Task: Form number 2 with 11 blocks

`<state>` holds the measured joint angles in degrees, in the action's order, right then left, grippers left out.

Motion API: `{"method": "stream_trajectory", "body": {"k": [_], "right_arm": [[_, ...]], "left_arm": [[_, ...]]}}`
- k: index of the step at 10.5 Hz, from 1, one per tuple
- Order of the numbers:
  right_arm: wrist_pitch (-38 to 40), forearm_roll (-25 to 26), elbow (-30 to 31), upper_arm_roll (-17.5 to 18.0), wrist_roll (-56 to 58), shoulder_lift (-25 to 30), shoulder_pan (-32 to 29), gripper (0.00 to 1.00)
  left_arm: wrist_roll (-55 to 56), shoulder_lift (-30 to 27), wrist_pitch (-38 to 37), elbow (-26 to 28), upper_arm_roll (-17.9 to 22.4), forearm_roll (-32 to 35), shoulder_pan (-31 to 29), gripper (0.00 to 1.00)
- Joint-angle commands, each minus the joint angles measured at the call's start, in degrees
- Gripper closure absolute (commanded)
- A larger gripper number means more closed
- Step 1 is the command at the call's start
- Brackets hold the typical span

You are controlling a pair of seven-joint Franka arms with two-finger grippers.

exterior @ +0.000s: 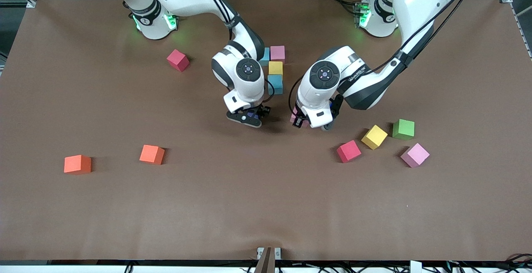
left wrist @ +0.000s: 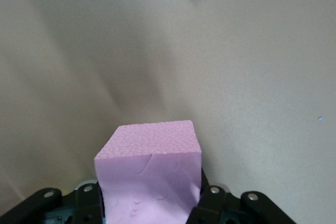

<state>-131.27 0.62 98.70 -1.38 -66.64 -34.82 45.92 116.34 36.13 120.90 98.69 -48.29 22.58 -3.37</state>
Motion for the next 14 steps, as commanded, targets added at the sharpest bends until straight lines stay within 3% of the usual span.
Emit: {"method": "stream_trajectory", "body": {"k": [1,6,11,14], "right_arm": [[0.1,-0.8,5.1,0.3,-11.2,4.9,-0.1,1.00],[0.2,-0.2,6.1,0.6,-34.5,4.5,3.1,1.00],[0.0,-0.5,11.2,1.9,-45.5,7.1,2.1,1.00],[0.0,-0.8,12.0,1.9,-45.9,7.6,1.6,1.00]], "left_arm": [[-0.9,-1.9,-0.5,1.1,-3.4,-1.7,-3.6,0.57],[-0.9,-1.3,-0.4,1.1,-4.1,-1.7,-3.9,0.56],[-1.4,-1.0,-0.4,1.1,-4.0,-1.7,-3.8,0.56],[-1.6,-0.5,-0.4,1.1,-4.0,-1.7,-3.5,0.56]]}}
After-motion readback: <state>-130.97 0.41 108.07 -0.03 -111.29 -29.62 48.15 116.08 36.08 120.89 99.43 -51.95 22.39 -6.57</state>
